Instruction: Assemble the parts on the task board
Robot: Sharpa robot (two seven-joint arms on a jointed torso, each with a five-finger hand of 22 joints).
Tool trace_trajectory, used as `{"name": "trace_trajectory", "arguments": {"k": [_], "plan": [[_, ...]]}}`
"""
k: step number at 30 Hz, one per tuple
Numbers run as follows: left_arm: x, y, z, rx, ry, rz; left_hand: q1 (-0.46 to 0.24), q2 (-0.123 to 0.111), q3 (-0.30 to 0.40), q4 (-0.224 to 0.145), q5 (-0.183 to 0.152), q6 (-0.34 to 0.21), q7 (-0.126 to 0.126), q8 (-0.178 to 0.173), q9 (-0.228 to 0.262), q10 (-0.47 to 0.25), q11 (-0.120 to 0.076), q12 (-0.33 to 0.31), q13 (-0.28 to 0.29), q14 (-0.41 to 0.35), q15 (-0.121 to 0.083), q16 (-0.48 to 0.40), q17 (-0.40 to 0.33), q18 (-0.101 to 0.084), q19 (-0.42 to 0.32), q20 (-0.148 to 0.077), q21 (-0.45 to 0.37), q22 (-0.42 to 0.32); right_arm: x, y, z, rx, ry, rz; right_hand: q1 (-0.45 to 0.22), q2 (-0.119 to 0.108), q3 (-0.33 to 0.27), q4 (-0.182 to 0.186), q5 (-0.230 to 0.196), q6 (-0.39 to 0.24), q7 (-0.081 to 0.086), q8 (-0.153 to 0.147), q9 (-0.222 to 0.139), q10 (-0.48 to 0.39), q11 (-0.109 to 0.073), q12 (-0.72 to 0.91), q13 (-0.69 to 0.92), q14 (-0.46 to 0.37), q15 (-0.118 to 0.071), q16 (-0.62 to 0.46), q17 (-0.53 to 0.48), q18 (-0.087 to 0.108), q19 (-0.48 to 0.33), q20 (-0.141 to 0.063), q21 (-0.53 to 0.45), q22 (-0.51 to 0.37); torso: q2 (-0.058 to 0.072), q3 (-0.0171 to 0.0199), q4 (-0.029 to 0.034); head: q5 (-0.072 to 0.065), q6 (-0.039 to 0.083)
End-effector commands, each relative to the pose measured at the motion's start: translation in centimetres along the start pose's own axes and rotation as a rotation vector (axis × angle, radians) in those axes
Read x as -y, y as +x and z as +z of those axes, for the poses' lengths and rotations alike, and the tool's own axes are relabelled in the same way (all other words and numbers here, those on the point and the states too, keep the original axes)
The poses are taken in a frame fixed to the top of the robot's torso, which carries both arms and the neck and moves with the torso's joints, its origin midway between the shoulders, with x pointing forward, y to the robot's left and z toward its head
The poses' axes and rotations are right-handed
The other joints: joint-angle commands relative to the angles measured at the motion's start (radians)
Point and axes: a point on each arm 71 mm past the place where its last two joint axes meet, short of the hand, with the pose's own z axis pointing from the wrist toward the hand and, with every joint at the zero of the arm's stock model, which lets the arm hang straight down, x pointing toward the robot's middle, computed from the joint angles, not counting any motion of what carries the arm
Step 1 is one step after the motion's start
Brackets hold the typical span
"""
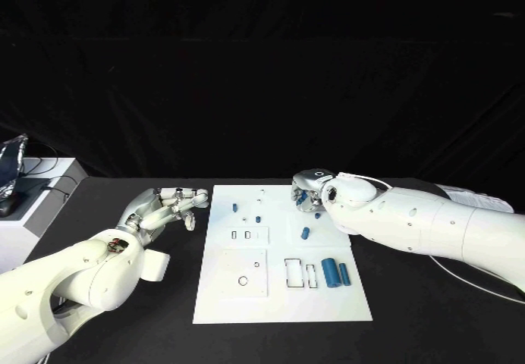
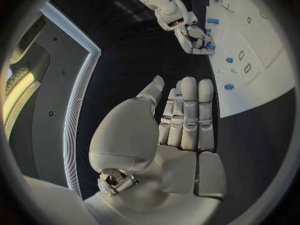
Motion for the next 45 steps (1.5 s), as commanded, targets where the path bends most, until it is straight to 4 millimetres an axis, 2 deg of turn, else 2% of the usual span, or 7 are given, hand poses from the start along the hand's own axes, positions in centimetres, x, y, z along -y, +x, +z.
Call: {"name": "trace_trajectory", "arguments": {"k": [1, 9, 14, 20, 30, 33, 45], "plan": [[0.1, 0.2, 0.0, -0.018, 0.006, -0.002, -0.005, 0.006, 0.002, -0.006, -0.005, -0.007, 0.002, 0.003, 0.001, -0.005, -0.001, 0.004, -0.001, 0.0, 0.004, 0.004, -0.001, 0.03, 0.002, 0.005, 0.006, 0.001, 0.0, 0.2, -0.1, -0.013, -0.001, -0.015, -0.013, -0.002, 0.006, 0.002, 0.001, 0.008, 0.001, -0.003, 0.001, 0.008, 0.0, 0.001, 0.001, -0.002, -0.006, 0.007, 0.001, 0.024, 0.013, -0.002, -0.014, 0.019, 0.002, -0.0007, 0.0021, 0.001, 0.0], [0.0, 0.1, 0.0, -0.017, 0.005, -0.001, -0.005, 0.006, 0.003, -0.008, -0.005, -0.008, 0.002, 0.003, 0.0, -0.006, -0.001, 0.004, -0.001, 0.0, 0.004, 0.007, -0.002, 0.031, 0.002, 0.005, 0.006, 0.004, 0.1, 0.0, -0.3, 0.015, -0.006, -0.006, -0.009, 0.007, 0.011, 0.011, -0.001, 0.018, -0.001, -0.002, 0.002, 0.029, -0.006, 0.001, 0.001, -0.001, -0.009, 0.009, 0.002, 0.021, 0.026, -0.004, -0.033, 0.064, 0.003, -0.0014, 0.0028, 0.003, 0.0], [0.0, 0.1, 0.0, -0.017, 0.004, -0.001, -0.005, 0.006, 0.003, -0.008, -0.005, -0.008, 0.002, 0.003, 0.0, -0.006, -0.001, 0.004, -0.001, 0.0, 0.004, 0.007, -0.002, 0.031, 0.002, 0.005, 0.006, 0.004, 0.0, -0.5, -0.5, 0.075, -0.023, 0.014, 0.027, 0.052, 0.048, -0.006, -0.062, 0.063, -0.014, 0.004, 0.011, 0.11, -0.03, 0.004, 0.004, 0.0, -0.024, 0.016, 0.008, 0.005, 0.033, -0.013, 0.02, 0.104, 0.004, -0.0022, 0.0027, 0.004, 0.002], [0.0, 0.1, 0.0, -0.016, 0.004, -0.001, -0.004, 0.007, 0.004, -0.01, -0.005, -0.008, 0.002, 0.004, 0.0, -0.006, -0.001, 0.005, -0.001, 0.0, 0.004, 0.009, -0.003, 0.031, 0.002, 0.005, 0.007, 0.006, -0.6, -1.2, -0.8, 0.16, -0.042, 0.035, 0.039, 0.081, 0.047, -0.029, -0.111, 0.091, -0.021, -0.001, 0.021, 0.151, -0.043, 0.001, 0.003, -0.001, -0.035, 0.02, 0.018, -0.013, 0.029, -0.029, 0.048, 0.14, 0.004, -0.0031, 0.0036, 0.003, 0.004], [0.0, 0.0, 0.0, -0.016, 0.003, 0.0, -0.003, 0.007, 0.005, -0.011, -0.005, -0.008, 0.002, 0.004, 0.0, -0.006, -0.001, 0.005, -0.001, 0.0, 0.004, 0.01, -0.004, 0.031, 0.002, 0.005, 0.007, 0.007, -2.6, -2.4, -0.6, 0.233, -0.07, 0.063, 0.027, 0.091, 0.044, -0.054, -0.119, 0.097, -0.023, -0.001, 0.026, 0.155, -0.045, 0.001, 0.003, 0.001, -0.036, 0.014, 0.039, -0.019, 0.032, -0.033, 0.037, 0.193, 0.006, -0.0046, 0.0058, 0.006, 0.011], [0.0, 0.1, 0.0, -0.017, 0.004, -0.001, -0.003, 0.007, 0.005, -0.011, -0.005, -0.008, 0.002, 0.004, 0.0, -0.006, -0.001, 0.005, -0.001, 0.0, 0.004, 0.01, -0.004, 0.031, 0.002, 0.005, 0.007, 0.007, -3.4, -2.5, -0.3, 0.248, -0.077, 0.066, 0.027, 0.092, 0.043, -0.057, -0.119, 0.098, -0.024, -0.001, 0.026, 0.155, -0.045, 0.001, 0.003, 0.001, -0.036, 0.013, 0.043, -0.02, 0.035, -0.033, 0.03, 0.205, 0.006, -0.003, 0.0065, 0.007, 0.013], [0.1, 0.4, 0.0, -0.028, 0.004, -0.005, -0.003, 0.007, 0.005, -0.011, -0.005, -0.008, 0.002, 0.004, 0.0, -0.006, -0.001, 0.005, -0.001, 0.0, 0.004, 0.01, -0.004, 0.031, 0.002, 0.005, 0.007, 0.007, -6.1, -2.9, 1.5, 0.326, -0.076, 0.062, 0.024, 0.094, 0.045, -0.065, -0.119, 0.098, -0.024, -0.001, 0.026, 0.154, -0.045, 0.001, 0.003, 0.002, -0.036, 0.008, 0.051, -0.02, 0.047, -0.033, -0.005, 0.246, 0.008, -0.0082, 0.0144, 0.007, 0.014]]}}
